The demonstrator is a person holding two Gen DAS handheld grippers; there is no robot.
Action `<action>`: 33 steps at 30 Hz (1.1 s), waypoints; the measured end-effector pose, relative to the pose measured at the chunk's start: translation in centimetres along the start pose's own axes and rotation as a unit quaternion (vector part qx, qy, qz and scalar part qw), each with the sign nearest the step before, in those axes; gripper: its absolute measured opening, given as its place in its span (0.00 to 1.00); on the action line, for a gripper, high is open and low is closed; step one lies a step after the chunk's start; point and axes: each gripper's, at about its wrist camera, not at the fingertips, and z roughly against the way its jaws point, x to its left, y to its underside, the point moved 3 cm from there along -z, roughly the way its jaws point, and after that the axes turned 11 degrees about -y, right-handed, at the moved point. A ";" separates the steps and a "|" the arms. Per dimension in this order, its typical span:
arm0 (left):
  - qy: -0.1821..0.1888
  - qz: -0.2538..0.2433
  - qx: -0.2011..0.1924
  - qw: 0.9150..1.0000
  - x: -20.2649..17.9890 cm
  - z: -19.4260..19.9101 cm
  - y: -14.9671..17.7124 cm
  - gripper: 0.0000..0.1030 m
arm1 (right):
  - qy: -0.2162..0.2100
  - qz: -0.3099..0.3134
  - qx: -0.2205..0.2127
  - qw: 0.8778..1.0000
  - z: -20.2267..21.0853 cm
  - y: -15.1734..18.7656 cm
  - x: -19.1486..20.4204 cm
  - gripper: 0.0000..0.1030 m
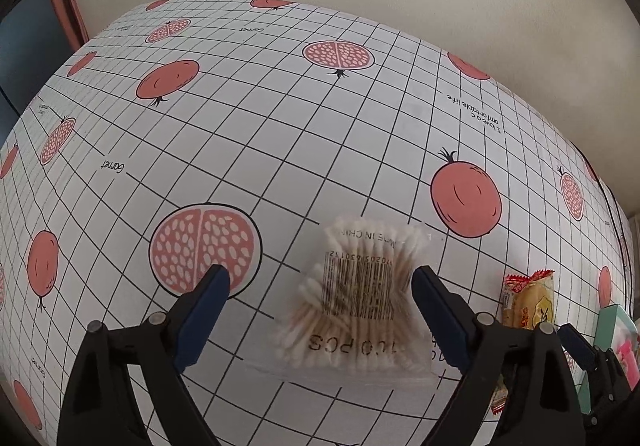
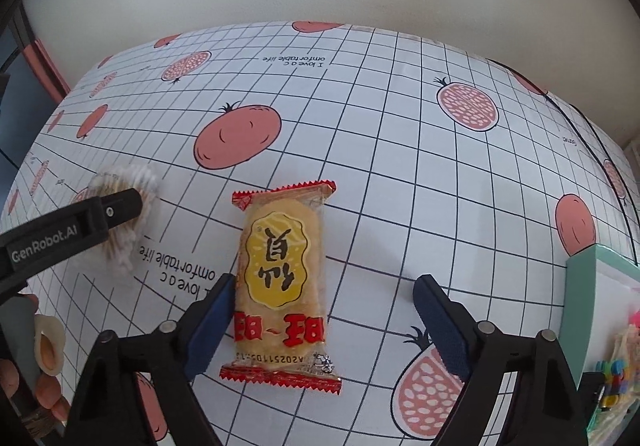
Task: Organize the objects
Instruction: 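Grasp the cotton swab bag with left tool while right tool grasps the snack packet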
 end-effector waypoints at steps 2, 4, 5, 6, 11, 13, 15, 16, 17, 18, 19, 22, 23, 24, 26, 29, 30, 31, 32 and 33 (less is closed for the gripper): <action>0.007 0.000 0.002 1.000 -0.1 0.0 0.1 0.82 | 0.005 0.006 -0.002 1.000 -0.1 -0.1 0.2 0.85; 0.006 -0.003 0.002 1.000 -0.3 0.0 0.2 0.80 | 0.011 0.013 -0.005 1.000 -0.2 -0.1 0.5 0.81; 0.005 -0.006 0.001 1.000 -0.5 0.1 0.2 0.78 | 0.012 0.017 -0.007 1.000 -0.2 -0.2 0.7 0.79; 0.007 -0.008 0.000 1.000 -0.6 0.1 0.2 0.75 | 0.011 0.020 -0.009 1.000 -0.2 -0.2 0.8 0.77; 0.010 -0.012 0.003 1.000 -0.9 0.2 0.4 0.70 | 0.008 0.026 -0.013 1.000 0.0 -0.1 1.0 0.67; 0.005 -0.017 0.003 1.000 -1.0 0.2 0.4 0.70 | 0.009 0.025 -0.014 1.000 0.1 -0.1 0.9 0.58; -0.002 -0.025 0.002 1.000 -1.3 0.2 0.4 0.69 | 0.010 0.019 -0.016 1.000 0.2 -0.1 0.6 0.52; -0.003 -0.027 0.002 1.000 -1.4 0.2 0.5 0.69 | 0.012 0.016 -0.016 1.000 0.3 -0.1 0.5 0.49; -0.006 -0.029 0.003 1.000 -1.5 0.2 0.5 0.69 | 0.012 0.015 -0.016 1.000 0.4 -0.1 0.4 0.47; -0.011 -0.031 0.003 0.999 -1.6 0.2 0.6 0.69 | 0.011 0.014 -0.015 1.000 0.4 -0.1 0.3 0.44; -0.018 -0.035 0.003 0.999 -1.7 0.2 0.6 0.69 | 0.010 0.013 -0.015 1.000 0.4 -0.1 0.2 0.43; -0.032 -0.039 0.001 0.999 -2.0 0.2 0.8 0.69 | 0.010 0.015 -0.013 1.000 0.6 0.0 -0.1 0.41; -0.033 -0.038 0.003 0.999 -2.0 0.3 0.8 0.69 | 0.010 0.014 -0.012 1.000 0.7 0.0 -0.2 0.41; -0.034 -0.038 0.004 0.999 -2.0 0.3 0.8 0.69 | 0.011 0.013 -0.011 1.000 0.7 0.1 -0.3 0.40; -0.033 -0.037 0.005 0.999 -1.9 0.3 0.9 0.69 | 0.012 0.008 -0.008 1.000 0.8 0.1 -0.7 0.39; -0.031 -0.037 0.005 0.999 -2.0 0.5 0.9 0.62 | 0.014 -0.005 -0.001 1.000 1.0 0.1 -1.4 0.39; -0.031 -0.037 0.005 0.999 -2.0 0.5 1.0 0.57 | 0.013 -0.010 0.001 1.000 1.1 0.2 -1.6 0.38; -0.031 -0.037 0.005 0.999 -2.0 0.5 0.9 0.53 | 0.012 -0.016 0.003 1.000 1.2 0.2 -1.8 0.38; -0.031 -0.037 0.006 0.999 -2.0 0.5 0.9 0.52 | 0.009 -0.020 0.004 1.000 1.2 0.2 -2.0 0.38; -0.031 -0.036 0.007 0.999 -2.0 0.5 1.0 0.51 | 0.007 -0.022 0.005 1.000 1.3 0.2 -2.2 0.38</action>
